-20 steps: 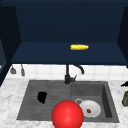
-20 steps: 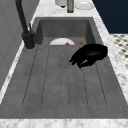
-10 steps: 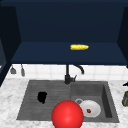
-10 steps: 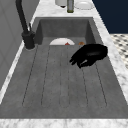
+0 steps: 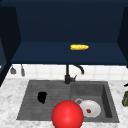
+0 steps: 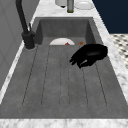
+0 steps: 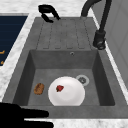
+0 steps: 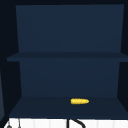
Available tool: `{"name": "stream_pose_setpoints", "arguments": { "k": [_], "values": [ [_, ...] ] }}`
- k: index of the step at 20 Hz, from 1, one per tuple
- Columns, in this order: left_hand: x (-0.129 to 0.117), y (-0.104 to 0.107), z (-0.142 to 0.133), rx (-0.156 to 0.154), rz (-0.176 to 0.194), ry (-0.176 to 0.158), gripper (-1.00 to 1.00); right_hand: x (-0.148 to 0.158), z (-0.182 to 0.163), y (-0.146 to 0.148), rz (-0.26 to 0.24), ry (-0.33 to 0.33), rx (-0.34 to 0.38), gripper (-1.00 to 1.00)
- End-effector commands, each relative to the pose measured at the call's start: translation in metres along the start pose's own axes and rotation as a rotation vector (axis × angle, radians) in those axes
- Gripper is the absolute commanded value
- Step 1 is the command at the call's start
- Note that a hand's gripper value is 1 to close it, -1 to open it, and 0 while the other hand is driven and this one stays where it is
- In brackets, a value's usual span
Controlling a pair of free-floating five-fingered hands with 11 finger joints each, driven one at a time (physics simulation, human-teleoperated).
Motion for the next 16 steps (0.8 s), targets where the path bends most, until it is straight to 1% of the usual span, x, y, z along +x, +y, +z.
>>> {"name": "stream_pose_setpoints", "arguments": {
  "k": [1, 5, 8, 9, 12, 15, 16],
  "values": [
    [0.000, 0.000, 0.000, 0.000, 0.000, 0.000, 0.00, -0.004, -0.021, -0.003, 0.007, 0.005, 0.001, -1.00],
    [0.000, 0.000, 0.000, 0.000, 0.000, 0.000, 0.00, -0.008, -0.039, -0.008, 0.021, 0.019, 0.005, -1.00],
    [0.000, 0.000, 0.000, 0.000, 0.000, 0.000, 0.00, -0.012, -0.052, -0.010, 0.018, 0.017, 0.005, -1.00],
    [0.000, 0.000, 0.000, 0.000, 0.000, 0.000, 0.00, -0.018, -0.054, -0.008, 0.031, -0.007, 0.001, -1.00],
    [0.000, 0.000, 0.000, 0.000, 0.000, 0.000, 0.00, -0.031, -0.058, -0.001, 0.047, -0.056, -0.018, -1.00],
    [0.000, 0.000, 0.000, 0.000, 0.000, 0.000, 0.00, -0.042, -0.062, 0.005, 0.040, -0.084, -0.020, -1.00],
    [0.000, 0.000, 0.000, 0.000, 0.000, 0.000, 0.00, -0.042, -0.064, 0.007, 0.031, -0.082, -0.017, -1.00]
  ]
}}
